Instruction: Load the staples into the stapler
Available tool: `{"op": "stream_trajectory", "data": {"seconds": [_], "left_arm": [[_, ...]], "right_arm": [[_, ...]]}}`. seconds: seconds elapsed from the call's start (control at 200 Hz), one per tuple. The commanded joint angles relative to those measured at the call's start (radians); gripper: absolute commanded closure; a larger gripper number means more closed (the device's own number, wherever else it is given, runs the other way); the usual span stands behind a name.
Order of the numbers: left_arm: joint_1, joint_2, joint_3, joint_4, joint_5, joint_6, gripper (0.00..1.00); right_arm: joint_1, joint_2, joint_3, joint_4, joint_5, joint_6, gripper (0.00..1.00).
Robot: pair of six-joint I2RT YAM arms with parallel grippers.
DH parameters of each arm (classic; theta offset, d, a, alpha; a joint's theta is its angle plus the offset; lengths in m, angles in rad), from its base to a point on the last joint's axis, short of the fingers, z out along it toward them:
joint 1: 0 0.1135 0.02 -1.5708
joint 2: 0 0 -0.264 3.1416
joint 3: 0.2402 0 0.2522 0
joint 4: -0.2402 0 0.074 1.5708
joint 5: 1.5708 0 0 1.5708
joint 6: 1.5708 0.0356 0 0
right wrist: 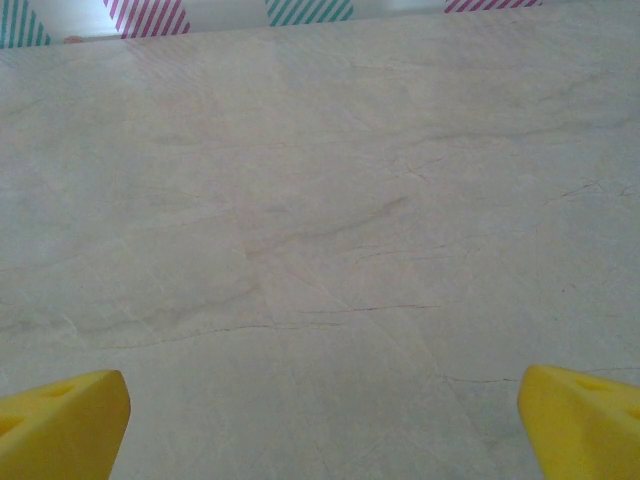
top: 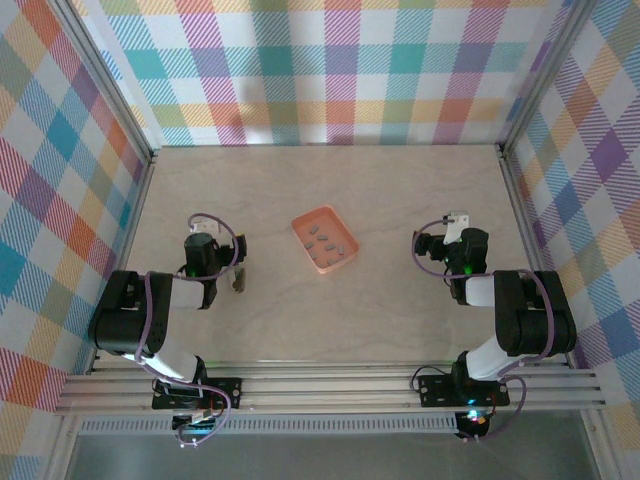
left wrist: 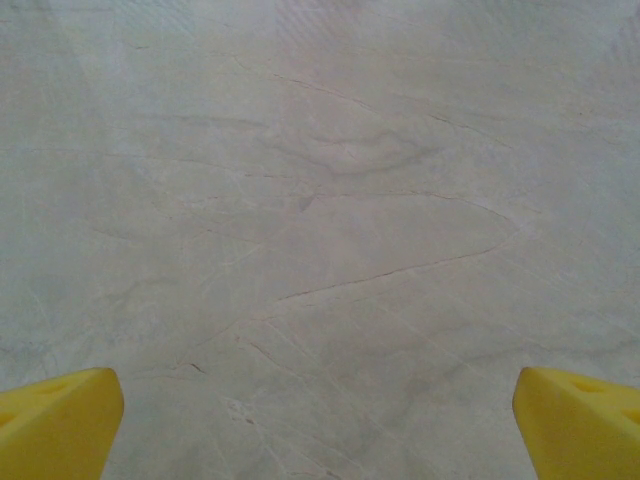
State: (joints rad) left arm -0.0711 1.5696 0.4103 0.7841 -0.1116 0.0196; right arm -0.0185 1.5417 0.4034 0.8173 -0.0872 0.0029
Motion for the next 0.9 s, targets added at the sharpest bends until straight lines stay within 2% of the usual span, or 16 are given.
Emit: {"op": "stream_trajectory", "data": {"seconds": [0.0, 0.26, 0.335, 0.415, 0.53, 0.63, 0.75, 0.815, 0.895], "left_arm": [[0.001, -0.007, 0.023, -0.002, 0.022, 0.011, 0.0], [0.001, -0.008, 0.02, 0.0, 0.022, 0.01, 0.0], [0.002, -0.014, 0.028, -0.015, 0.017, 0.01, 0.04], [0.0, -0.063, 0.087, -0.155, 0.021, 0.011, 0.11], [-0.02, -0.156, 0.174, -0.367, 0.012, 0.025, 0.15], [-0.037, -0.236, 0.246, -0.539, -0.001, -0.074, 0.15], [-0.074, -0.289, 0.329, -0.709, 0.072, -0.199, 0.16], [-0.107, -0.298, 0.375, -0.797, 0.133, -0.255, 0.17], [-0.159, -0.295, 0.411, -0.865, 0.214, -0.317, 0.17]], "right_arm": [[0.003, -0.006, 0.012, 0.004, -0.001, 0.005, 0.01], [0.004, -0.007, 0.011, 0.006, -0.002, 0.004, 0.01], [0.004, -0.012, 0.012, 0.003, -0.004, 0.005, 0.01], [0.004, -0.063, 0.054, -0.106, -0.028, -0.005, 0.01], [0.006, -0.176, 0.165, -0.431, -0.074, 0.012, 0.01], [0.014, -0.26, 0.233, -0.609, -0.084, 0.106, 0.01], [0.046, -0.329, 0.313, -0.812, -0.103, 0.222, 0.01], [0.074, -0.365, 0.324, -0.864, -0.13, 0.299, 0.01], [0.108, -0.41, 0.302, -0.866, -0.222, 0.397, 0.01]]}}
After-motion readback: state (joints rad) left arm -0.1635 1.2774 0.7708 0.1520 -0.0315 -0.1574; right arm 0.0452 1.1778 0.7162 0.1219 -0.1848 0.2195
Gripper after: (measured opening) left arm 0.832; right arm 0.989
